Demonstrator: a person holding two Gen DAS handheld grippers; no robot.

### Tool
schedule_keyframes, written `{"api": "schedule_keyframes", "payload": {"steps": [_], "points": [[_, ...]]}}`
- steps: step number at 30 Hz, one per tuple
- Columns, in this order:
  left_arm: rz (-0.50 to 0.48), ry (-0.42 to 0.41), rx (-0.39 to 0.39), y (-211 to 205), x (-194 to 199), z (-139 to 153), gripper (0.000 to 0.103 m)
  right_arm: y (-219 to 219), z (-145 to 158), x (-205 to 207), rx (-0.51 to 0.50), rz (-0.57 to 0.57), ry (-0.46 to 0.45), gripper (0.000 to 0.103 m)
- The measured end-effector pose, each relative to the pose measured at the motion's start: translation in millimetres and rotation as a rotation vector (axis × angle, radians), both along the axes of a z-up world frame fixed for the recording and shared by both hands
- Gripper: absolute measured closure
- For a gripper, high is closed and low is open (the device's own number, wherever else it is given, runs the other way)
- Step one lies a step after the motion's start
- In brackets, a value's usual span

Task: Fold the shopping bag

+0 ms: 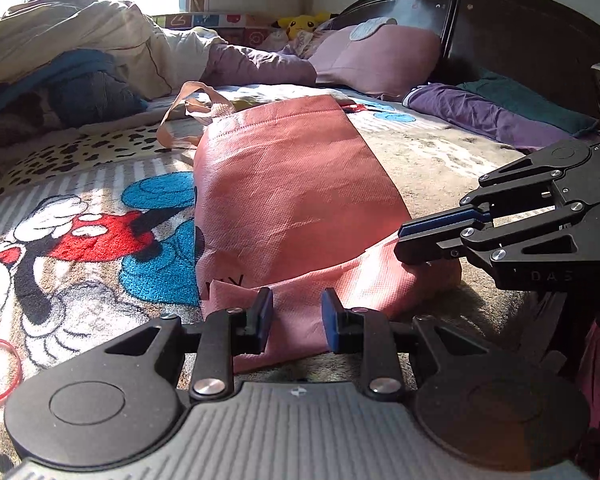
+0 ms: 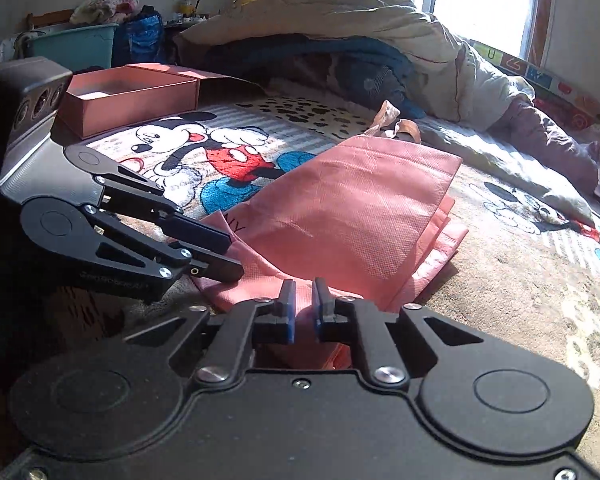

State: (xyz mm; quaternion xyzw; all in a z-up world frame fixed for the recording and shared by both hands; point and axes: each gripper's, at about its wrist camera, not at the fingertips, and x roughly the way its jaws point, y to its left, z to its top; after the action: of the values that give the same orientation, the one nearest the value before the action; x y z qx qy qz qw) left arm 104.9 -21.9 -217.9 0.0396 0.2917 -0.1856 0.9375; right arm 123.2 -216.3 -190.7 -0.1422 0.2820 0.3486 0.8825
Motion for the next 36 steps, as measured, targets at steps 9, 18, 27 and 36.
{"api": "schedule_keyframes", "payload": {"steps": [9, 18, 27, 36], "points": [[-0.014, -0.005, -0.024, 10, -4, -4, 0.078, -5, -21, 21, 0.05, -0.015, 0.137, 0.099], [-0.356, -0.14, 0.272, 9, -18, 22, 0.062, -6, -16, 41, 0.038, 0.03, 0.221, 0.098], [-0.78, -0.331, 0.849, -17, -24, -3, 0.06, -15, -17, 55, 0.08, 0.077, 0.285, 0.098], [-0.861, -0.1, 0.715, -24, 22, 10, 0.074, -30, -24, 76, 0.182, 0.107, 0.394, 0.103]]}}
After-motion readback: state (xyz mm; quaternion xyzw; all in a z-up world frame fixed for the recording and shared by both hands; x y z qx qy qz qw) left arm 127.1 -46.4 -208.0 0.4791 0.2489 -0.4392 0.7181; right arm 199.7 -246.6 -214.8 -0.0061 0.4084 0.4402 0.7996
